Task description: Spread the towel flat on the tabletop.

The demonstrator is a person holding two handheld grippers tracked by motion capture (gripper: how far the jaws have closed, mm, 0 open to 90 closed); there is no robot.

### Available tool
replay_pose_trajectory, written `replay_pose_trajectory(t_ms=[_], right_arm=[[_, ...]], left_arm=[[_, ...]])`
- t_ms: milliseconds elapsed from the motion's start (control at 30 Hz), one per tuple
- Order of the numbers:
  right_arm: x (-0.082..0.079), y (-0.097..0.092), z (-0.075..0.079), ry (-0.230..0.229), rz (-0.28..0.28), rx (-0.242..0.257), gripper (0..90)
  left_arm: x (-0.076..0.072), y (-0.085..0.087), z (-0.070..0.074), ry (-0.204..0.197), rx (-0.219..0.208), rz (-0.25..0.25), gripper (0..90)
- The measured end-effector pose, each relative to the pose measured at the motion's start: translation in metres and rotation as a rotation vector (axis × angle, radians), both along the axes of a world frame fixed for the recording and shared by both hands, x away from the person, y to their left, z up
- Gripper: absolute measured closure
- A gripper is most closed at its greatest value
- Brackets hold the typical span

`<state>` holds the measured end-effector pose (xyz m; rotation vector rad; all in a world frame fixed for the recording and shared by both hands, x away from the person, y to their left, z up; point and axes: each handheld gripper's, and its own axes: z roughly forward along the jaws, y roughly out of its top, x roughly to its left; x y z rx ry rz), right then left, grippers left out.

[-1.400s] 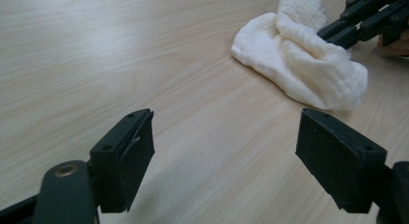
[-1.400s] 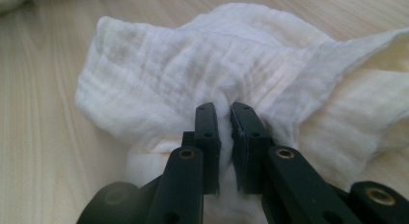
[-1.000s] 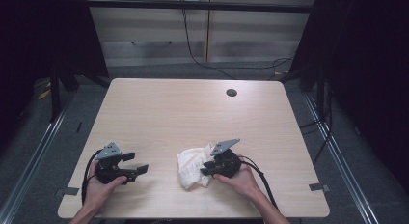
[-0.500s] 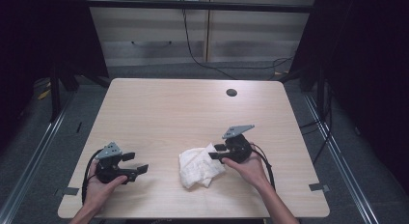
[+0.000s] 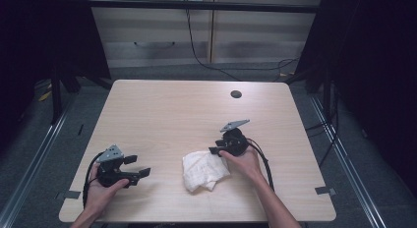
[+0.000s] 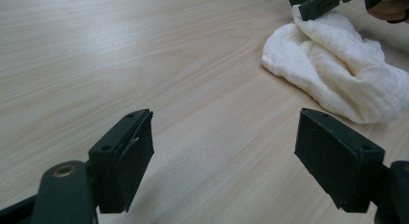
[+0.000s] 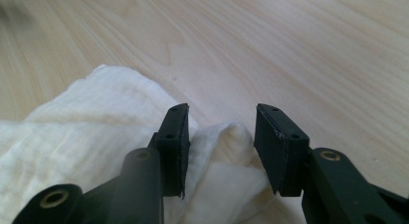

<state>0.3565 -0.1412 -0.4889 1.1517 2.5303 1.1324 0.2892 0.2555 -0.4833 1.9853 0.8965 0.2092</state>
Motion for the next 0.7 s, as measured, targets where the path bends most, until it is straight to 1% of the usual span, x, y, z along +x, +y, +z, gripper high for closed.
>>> replay_pose_trajectory(t_ms=[33, 67, 133, 167, 200, 233, 267, 300, 333, 367, 400, 433, 467, 533, 567, 600, 700], right_arm=[[-0.001, -0.001, -0.002, 0.004, 0.001, 0.004, 57.6], [-0.002, -0.002, -0.003, 0.009, 0.003, 0.011, 60.6], [-0.004, -0.002, -0.006, 0.015, 0.007, 0.007, 70.1], [-0.004, -0.002, -0.007, 0.017, 0.011, 0.011, 76.9], [-0.005, -0.002, -0.007, 0.016, 0.010, 0.017, 81.4], [-0.005, -0.002, -0.006, 0.019, 0.009, 0.014, 83.5], [-0.005, -0.002, -0.005, 0.013, 0.010, 0.022, 84.8], [-0.005, -0.002, -0.004, 0.007, 0.012, 0.017, 85.3], [-0.006, -0.002, -0.002, 0.006, 0.010, 0.022, 85.7], [-0.007, -0.003, 0.001, -0.009, 0.008, 0.033, 85.9], [-0.007, -0.003, 0.001, -0.009, 0.008, 0.033, 85.9], [-0.007, -0.004, 0.008, -0.028, 0.006, 0.046, 85.8], [-0.007, -0.004, 0.008, -0.028, 0.006, 0.046, 85.8], [-0.006, -0.006, 0.019, -0.046, 0.002, 0.067, 85.8], [-0.006, -0.006, 0.024, -0.064, 0.002, 0.078, 85.8], [-0.005, -0.007, 0.031, -0.072, -0.001, 0.085, 85.8], [-0.002, -0.007, 0.052, -0.119, 0.000, 0.106, 85.8]], left_arm=[[0.000, 0.000, 0.000, 0.002, 0.001, -0.002, 20.9], [0.000, 0.000, 0.000, 0.003, 0.003, -0.003, 20.9], [0.000, -0.001, -0.001, 0.005, 0.001, -0.004, 20.9], [0.000, -0.001, -0.001, 0.004, 0.003, -0.007, 21.0], [0.000, -0.002, 0.000, 0.003, 0.004, -0.008, 20.9], [0.000, -0.001, 0.000, 0.003, 0.005, -0.010, 21.0], [0.000, -0.001, 0.000, 0.002, 0.004, -0.008, 21.0], [0.000, -0.001, 0.000, 0.004, 0.002, -0.007, 20.9], [0.000, -0.001, 0.000, 0.002, 0.004, -0.006, 21.0], [0.000, -0.001, 0.000, 0.002, 0.004, -0.006, 21.0], [0.000, -0.001, 0.000, 0.002, 0.004, -0.006, 21.0], [0.000, -0.001, 0.000, 0.002, 0.004, -0.006, 20.9], [0.000, -0.001, 0.000, 0.001, 0.004, -0.007, 20.9], [0.000, -0.001, 0.000, 0.003, 0.001, -0.007, 21.0], [0.000, -0.001, 0.000, 0.004, 0.000, -0.006, 20.9], [0.000, -0.001, 0.000, 0.004, -0.002, -0.006, 21.0], [0.000, -0.001, 0.000, 0.003, 0.000, -0.005, 20.9]])
